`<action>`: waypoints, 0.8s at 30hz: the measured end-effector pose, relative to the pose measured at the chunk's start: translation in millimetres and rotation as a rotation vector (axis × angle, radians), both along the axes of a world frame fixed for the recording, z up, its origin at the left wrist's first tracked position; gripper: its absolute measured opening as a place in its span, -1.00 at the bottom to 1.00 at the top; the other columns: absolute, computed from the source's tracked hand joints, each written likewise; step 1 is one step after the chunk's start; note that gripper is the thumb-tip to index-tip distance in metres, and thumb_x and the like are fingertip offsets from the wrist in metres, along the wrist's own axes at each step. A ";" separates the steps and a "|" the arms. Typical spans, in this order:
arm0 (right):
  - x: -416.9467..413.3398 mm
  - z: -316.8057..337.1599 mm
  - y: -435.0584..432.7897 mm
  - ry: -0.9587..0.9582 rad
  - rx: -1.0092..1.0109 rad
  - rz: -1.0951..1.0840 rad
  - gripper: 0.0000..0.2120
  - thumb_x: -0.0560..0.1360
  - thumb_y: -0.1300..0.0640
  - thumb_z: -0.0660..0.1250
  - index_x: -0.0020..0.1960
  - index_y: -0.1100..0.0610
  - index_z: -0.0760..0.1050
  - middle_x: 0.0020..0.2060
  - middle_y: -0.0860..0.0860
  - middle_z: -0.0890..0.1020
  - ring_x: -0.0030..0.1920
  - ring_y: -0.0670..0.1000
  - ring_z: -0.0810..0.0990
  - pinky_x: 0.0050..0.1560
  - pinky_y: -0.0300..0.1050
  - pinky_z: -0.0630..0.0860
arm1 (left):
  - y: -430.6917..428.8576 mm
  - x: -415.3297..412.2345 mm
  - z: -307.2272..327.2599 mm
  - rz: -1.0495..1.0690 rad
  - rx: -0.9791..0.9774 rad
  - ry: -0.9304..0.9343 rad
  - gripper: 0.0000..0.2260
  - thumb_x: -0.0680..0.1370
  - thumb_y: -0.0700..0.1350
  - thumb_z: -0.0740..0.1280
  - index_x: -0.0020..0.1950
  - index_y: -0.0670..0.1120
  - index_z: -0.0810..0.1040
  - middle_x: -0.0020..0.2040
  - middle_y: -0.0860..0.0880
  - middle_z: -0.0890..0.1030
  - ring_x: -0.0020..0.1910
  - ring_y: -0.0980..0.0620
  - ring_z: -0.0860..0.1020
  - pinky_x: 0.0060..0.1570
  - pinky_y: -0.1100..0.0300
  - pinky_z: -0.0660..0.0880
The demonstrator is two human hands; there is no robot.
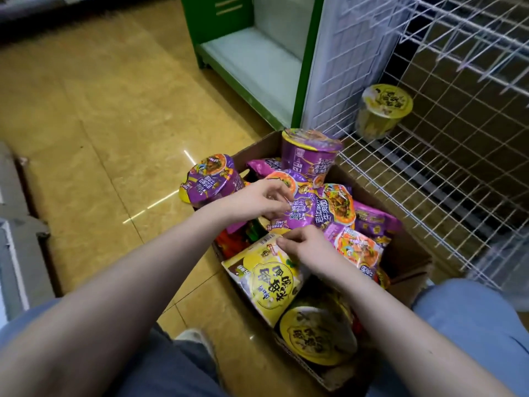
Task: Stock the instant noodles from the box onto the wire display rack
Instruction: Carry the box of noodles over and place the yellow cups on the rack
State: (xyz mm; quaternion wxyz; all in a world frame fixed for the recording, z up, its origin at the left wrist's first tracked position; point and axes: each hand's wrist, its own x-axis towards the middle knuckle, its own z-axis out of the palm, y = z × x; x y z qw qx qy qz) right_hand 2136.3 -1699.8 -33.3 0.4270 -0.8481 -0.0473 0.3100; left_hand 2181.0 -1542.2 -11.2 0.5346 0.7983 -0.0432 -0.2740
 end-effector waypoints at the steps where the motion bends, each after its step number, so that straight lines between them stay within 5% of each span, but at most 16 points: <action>1: 1.2 -0.3 -0.7 0.030 0.040 -0.045 -0.79 0.53 0.05 0.31 0.01 0.16 0.62 -0.11 0.19 0.68 -0.08 0.22 0.64 -0.03 0.05 0.55 | 1.3 0.6 1.8 -0.010 0.000 0.018 -0.88 0.55 -0.22 0.32 0.07 -0.13 0.48 -0.10 -0.07 0.56 -0.16 0.05 0.56 -0.13 0.23 0.51; 5: 3.4 1.0 -7.8 0.124 0.156 -0.231 -0.82 0.51 0.11 0.34 -0.19 0.17 0.64 -0.19 0.19 0.68 -0.12 0.17 0.63 0.06 0.06 0.52 | 7.3 -3.4 9.0 -0.028 -0.028 0.151 -0.83 0.59 -0.13 0.25 0.17 -0.09 0.48 0.04 -0.04 0.59 0.00 0.03 0.56 0.09 0.12 0.49; 8: 12.1 10.1 -19.0 0.160 0.341 -0.400 -0.75 0.50 0.16 0.34 -0.30 0.26 0.59 -0.31 0.22 0.62 -0.26 0.13 0.55 -0.10 -0.02 0.49 | 9.2 -7.7 18.5 -0.014 -0.078 0.226 -0.72 0.60 -0.07 0.22 0.28 -0.14 0.46 0.17 -0.10 0.58 0.10 -0.01 0.57 0.18 0.10 0.47; 12: 34.5 25.0 -32.9 0.105 0.463 -0.556 -0.73 0.47 0.25 0.31 -0.40 0.17 0.44 -0.55 0.02 0.45 -0.47 -0.05 0.39 -0.38 -0.23 0.33 | 2.5 -8.7 39.0 0.192 -0.391 0.329 -0.63 0.53 0.12 0.19 0.19 -0.08 0.52 0.02 -0.07 0.64 -0.07 0.03 0.63 -0.05 0.16 0.57; 14: 43.9 30.1 -42.9 0.112 0.506 -0.624 -0.75 0.49 0.26 0.27 -0.36 0.20 0.41 -0.59 0.01 0.46 -0.51 -0.08 0.41 -0.43 -0.24 0.34 | -2.8 -5.0 43.6 0.236 -0.528 0.320 -0.46 0.36 0.26 0.37 0.21 -0.03 0.54 0.08 -0.10 0.64 0.01 -0.05 0.63 -0.05 0.09 0.60; 17: 52.2 39.2 -64.2 0.180 0.557 -0.709 -0.69 0.53 0.30 0.16 -0.39 0.21 0.39 -0.67 -0.04 0.49 -0.66 -0.12 0.43 -0.46 -0.25 0.34 | -23.5 -2.6 50.7 0.267 -0.598 0.357 -0.48 0.05 0.20 0.60 -0.11 -0.05 0.72 -0.10 -0.10 0.70 -0.14 -0.03 0.68 -0.20 0.10 0.63; 20: 60.5 46.7 -85.4 0.230 0.647 -0.764 -0.73 0.53 0.29 0.14 -0.33 0.22 0.44 -0.48 0.10 0.55 -0.49 0.06 0.51 -0.37 -0.18 0.40 | -52.4 0.3 57.9 0.375 -0.588 0.378 -0.73 0.35 0.11 0.41 -0.34 -0.07 0.72 -0.25 -0.08 0.70 -0.28 0.01 0.68 -0.28 0.14 0.62; 22: 65.1 46.5 -99.5 0.254 0.688 -0.809 -0.72 0.55 0.26 0.12 -0.32 0.21 0.44 -0.45 0.12 0.56 -0.48 0.09 0.53 -0.40 -0.19 0.44 | -67.4 2.8 58.6 0.402 -0.649 0.377 -0.61 0.13 0.15 0.58 -0.20 -0.09 0.72 -0.17 -0.10 0.71 -0.19 -0.03 0.68 -0.18 0.06 0.62; 24: 68.5 46.2 -114.4 0.311 0.828 -0.843 -0.71 0.58 0.21 0.08 -0.25 0.20 0.47 -0.52 0.06 0.61 -0.54 0.02 0.59 -0.53 -0.26 0.50 | -79.2 4.9 55.0 0.386 -0.671 0.376 -0.20 -0.07 0.19 0.64 0.11 -0.07 0.61 0.03 -0.11 0.67 -0.03 -0.10 0.63 -0.04 -0.10 0.55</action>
